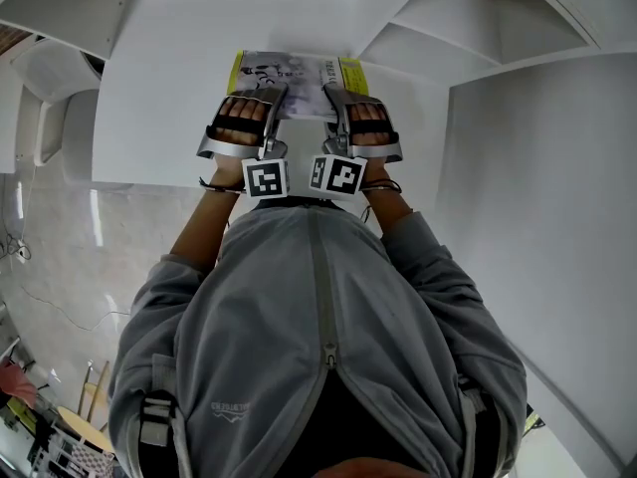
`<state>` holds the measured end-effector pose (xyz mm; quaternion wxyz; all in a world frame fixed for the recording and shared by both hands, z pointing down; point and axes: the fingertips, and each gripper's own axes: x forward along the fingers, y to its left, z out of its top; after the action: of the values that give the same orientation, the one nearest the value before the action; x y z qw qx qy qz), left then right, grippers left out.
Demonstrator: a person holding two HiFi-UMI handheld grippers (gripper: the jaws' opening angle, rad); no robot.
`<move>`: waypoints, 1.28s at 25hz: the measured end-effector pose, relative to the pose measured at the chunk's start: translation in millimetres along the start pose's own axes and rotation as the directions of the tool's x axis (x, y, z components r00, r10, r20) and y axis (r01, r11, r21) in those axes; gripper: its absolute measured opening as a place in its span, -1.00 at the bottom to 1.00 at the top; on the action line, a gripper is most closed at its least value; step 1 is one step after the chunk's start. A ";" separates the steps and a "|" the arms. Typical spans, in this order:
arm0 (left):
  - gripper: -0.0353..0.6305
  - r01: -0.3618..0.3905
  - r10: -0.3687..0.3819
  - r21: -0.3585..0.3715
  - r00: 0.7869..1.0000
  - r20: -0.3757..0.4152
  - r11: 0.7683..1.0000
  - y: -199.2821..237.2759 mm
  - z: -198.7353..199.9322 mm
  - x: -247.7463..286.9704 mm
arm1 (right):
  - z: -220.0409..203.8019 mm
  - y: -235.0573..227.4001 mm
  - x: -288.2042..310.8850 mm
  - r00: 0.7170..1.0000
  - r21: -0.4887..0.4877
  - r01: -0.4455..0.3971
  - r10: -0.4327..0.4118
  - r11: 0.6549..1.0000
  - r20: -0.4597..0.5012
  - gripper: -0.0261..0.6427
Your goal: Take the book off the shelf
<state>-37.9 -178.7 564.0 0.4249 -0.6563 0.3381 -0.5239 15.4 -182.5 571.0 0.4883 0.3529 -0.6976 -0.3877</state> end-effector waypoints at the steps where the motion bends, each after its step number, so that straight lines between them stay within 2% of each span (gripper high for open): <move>1: -0.67 0.005 -0.005 -0.003 1.000 -0.002 1.000 -1.8 -0.5 0.6 | -0.2 1.5 0.7 1.000 0.000 -0.006 0.006 1.000 0.000 -0.68; 5: -0.67 -0.008 0.008 -0.006 1.000 -0.007 1.000 -6.8 -2.5 6.9 | -2.3 8.5 7.1 1.000 -0.004 -0.024 0.024 1.000 0.002 -0.68; 9: -0.67 0.038 -0.038 -0.028 0.999 -0.003 0.999 -16.8 -1.9 13.0 | -6.6 14.8 12.1 0.999 0.001 -0.041 0.041 0.999 -0.009 -0.68; 13: -0.67 0.038 -0.038 -0.028 0.999 0.003 0.999 -23.8 -2.7 16.1 | -7.5 22.0 14.7 0.998 0.001 -0.066 0.066 0.998 -0.015 -0.68; 21: -0.67 0.174 -0.174 -0.073 0.985 0.010 0.982 -60.2 -8.0 30.0 | -13.1 54.7 29.9 0.986 0.000 -0.164 0.164 0.986 -0.035 -0.68; 32: -0.67 0.291 -0.291 -0.087 0.957 0.011 0.953 -91.0 -6.1 30.0 | -18.8 85.6 30.8 0.959 -0.001 -0.277 0.276 0.961 -0.062 -0.67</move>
<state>-37.3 -169.3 659.6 0.3135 -0.7165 0.2606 -0.5660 15.1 -174.5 663.6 0.5606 0.2615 -0.7228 -0.3079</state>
